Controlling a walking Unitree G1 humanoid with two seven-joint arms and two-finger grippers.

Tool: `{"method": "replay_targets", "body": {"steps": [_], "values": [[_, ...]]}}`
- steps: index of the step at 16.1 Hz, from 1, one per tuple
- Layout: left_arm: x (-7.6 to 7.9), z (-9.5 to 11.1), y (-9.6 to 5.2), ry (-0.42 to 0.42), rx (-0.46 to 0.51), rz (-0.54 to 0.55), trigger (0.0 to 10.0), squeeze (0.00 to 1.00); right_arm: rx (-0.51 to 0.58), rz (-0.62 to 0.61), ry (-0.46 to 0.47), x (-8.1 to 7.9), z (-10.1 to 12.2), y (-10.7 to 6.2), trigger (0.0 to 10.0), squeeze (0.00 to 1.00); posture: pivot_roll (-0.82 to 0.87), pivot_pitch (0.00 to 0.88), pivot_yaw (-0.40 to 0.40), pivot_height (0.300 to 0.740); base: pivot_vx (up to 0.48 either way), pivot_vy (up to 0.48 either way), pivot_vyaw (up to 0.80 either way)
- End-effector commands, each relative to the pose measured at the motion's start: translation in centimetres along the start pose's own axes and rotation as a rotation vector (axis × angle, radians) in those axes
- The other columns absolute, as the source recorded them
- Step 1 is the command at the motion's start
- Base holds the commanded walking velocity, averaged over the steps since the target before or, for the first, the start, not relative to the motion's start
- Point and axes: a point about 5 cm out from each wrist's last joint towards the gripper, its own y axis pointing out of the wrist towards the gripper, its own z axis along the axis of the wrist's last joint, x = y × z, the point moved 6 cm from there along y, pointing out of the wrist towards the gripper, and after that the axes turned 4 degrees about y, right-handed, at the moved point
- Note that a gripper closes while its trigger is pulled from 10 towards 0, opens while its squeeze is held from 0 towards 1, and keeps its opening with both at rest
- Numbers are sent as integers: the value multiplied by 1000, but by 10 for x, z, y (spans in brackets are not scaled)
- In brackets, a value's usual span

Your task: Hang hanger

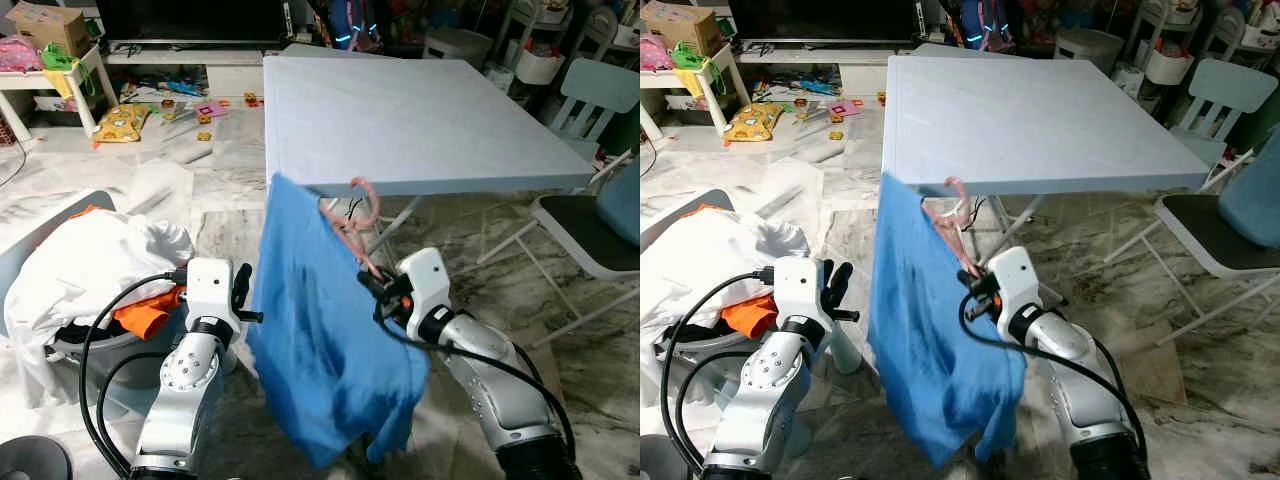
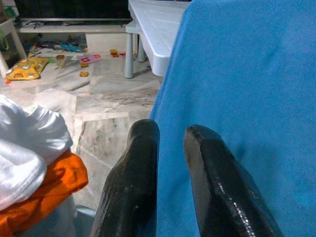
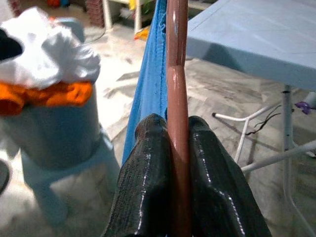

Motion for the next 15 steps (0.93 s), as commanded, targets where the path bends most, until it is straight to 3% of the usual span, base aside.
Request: {"method": "replay_targets", "body": {"steps": [1,4,6,8,10,13,15], "values": [[-2,3,-4,-13,14,4,10000,0,78,-67,8,16,22,-2,10000,0,-53,0,-66,740,0,0,0],[0,-12,-21,-29,-22,-18,10000,0,96,-167,15,29,23,-16,10000,0,-71,0,-54,740,0,0,0],[6,-13,-24,-62,-25,-33,10000,0,95,-193,38,30,20,-21,10000,0,-86,0,-29,740,0,0,0],[22,-7,-19,-64,-7,-94,10000,0,94,-203,34,28,16,-26,10000,0,-102,0,-28,740,0,0,0],[26,-2,-15,-68,12,-116,10000,0,103,-189,1,25,21,-27,10000,0,-121,0,-31,740,0,0,266],[29,3,-9,-72,35,-116,10000,0,127,-234,-6,37,33,-28,10000,0,-133,0,-38,740,0,0,698],[31,3,-9,-74,37,-117,10000,0,133,-253,1,40,34,-28,10000,0,-130,0,-40,740,0,0,0]]}}
